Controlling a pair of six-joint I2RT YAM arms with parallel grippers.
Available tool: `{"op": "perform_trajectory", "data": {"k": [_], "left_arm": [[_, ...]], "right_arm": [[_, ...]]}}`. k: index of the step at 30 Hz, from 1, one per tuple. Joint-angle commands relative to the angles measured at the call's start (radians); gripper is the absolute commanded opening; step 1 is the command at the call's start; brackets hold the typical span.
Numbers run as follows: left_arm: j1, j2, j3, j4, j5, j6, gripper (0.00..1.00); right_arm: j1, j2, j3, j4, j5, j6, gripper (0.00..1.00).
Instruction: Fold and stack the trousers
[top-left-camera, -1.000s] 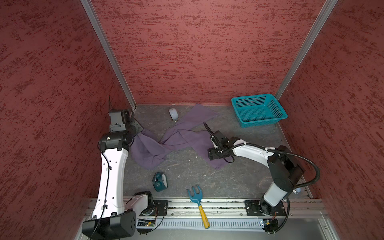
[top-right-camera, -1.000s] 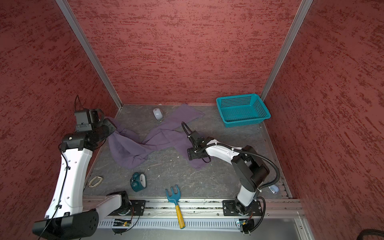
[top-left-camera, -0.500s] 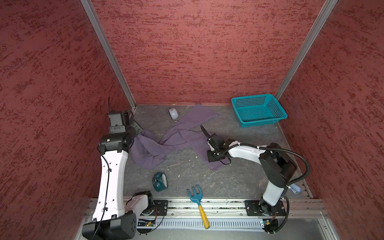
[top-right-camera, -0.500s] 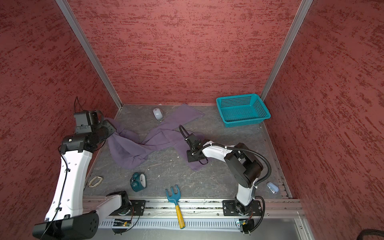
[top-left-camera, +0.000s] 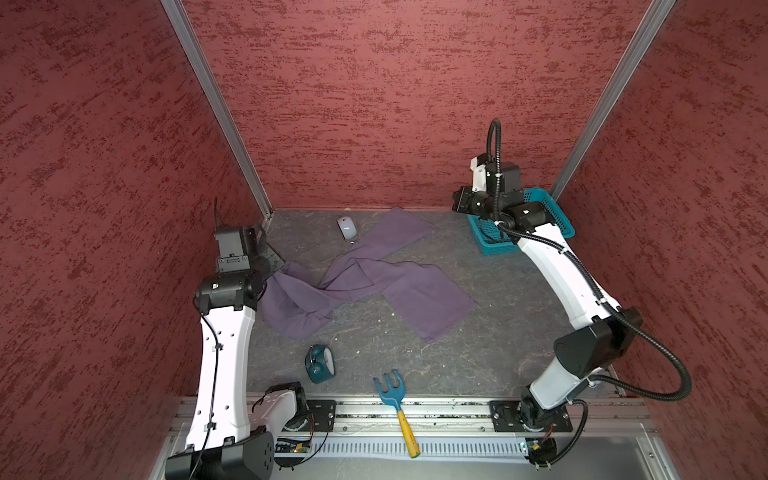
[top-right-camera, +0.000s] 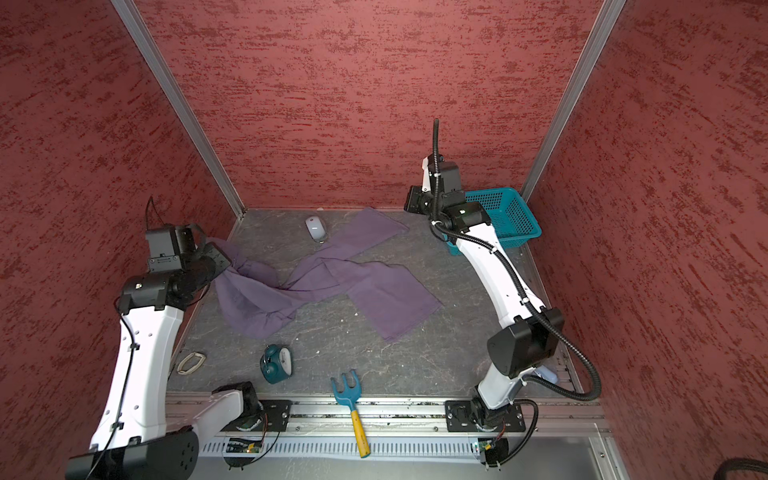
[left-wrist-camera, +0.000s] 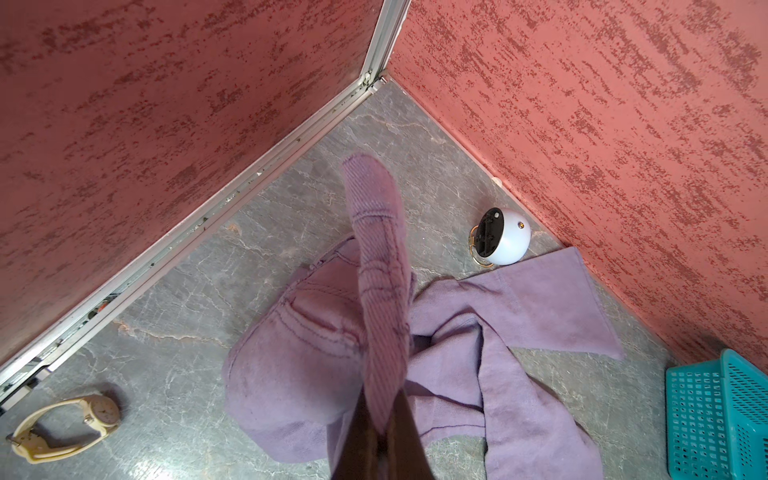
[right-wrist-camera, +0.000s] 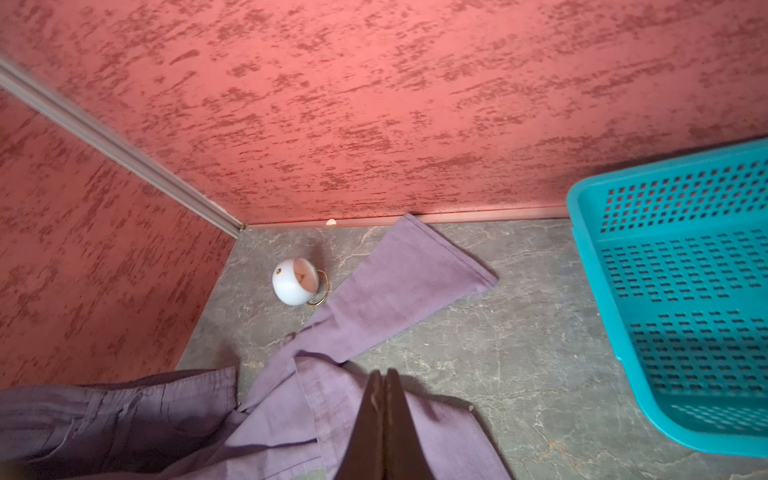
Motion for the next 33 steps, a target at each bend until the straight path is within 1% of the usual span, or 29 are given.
{"op": "perform_trajectory", "data": {"k": [1, 3, 6, 8, 11, 15, 18, 21, 27, 29, 30, 31, 33], "left_arm": [[0.021, -0.045, -0.006, 0.015, -0.051, 0.028, 0.00], [0.026, -0.055, -0.015, 0.028, -0.040, 0.023, 0.01], [0.029, -0.044, -0.012, 0.044, 0.010, 0.018, 0.02], [0.029, -0.033, -0.006, 0.044, 0.018, 0.009, 0.02], [0.032, -0.029, -0.017, 0.066, 0.033, -0.003, 0.02], [0.034, -0.026, -0.017, 0.083, 0.050, -0.021, 0.02], [0.034, -0.020, -0.015, 0.099, 0.070, -0.024, 0.03], [0.034, -0.007, -0.001, 0.088, 0.075, -0.022, 0.03], [0.035, -0.010, -0.013, 0.087, 0.069, -0.017, 0.04], [0.035, -0.014, -0.016, 0.089, 0.068, -0.016, 0.04], [0.036, -0.015, -0.019, 0.092, 0.069, -0.015, 0.04], [0.036, -0.014, -0.019, 0.093, 0.069, -0.015, 0.05], [0.038, -0.008, -0.012, 0.088, 0.073, -0.013, 0.05]], "right_arm": [[0.072, 0.062, -0.133, -0.109, 0.032, -0.056, 0.34], [0.097, 0.034, -0.201, -0.107, 0.082, -0.092, 0.50], [0.167, -0.024, -0.314, -0.097, 0.177, -0.143, 0.63], [0.219, -0.053, -0.391, -0.097, 0.209, -0.157, 0.68], [0.291, -0.074, -0.506, -0.098, 0.191, -0.139, 0.74], [0.384, -0.083, -0.636, -0.075, 0.133, -0.066, 0.73], [0.434, -0.067, -0.705, -0.052, 0.071, -0.024, 0.71], [0.478, -0.045, -0.752, -0.044, 0.051, 0.002, 0.71], [0.500, -0.022, -0.836, 0.036, -0.018, 0.053, 0.70], [0.501, -0.014, -0.858, 0.069, -0.029, 0.066, 0.68], [0.501, -0.006, -0.866, 0.082, -0.025, 0.070, 0.66], [0.501, 0.004, -0.875, 0.095, -0.019, 0.073, 0.62], [0.501, 0.023, -0.886, 0.116, -0.009, 0.078, 0.47]]}}
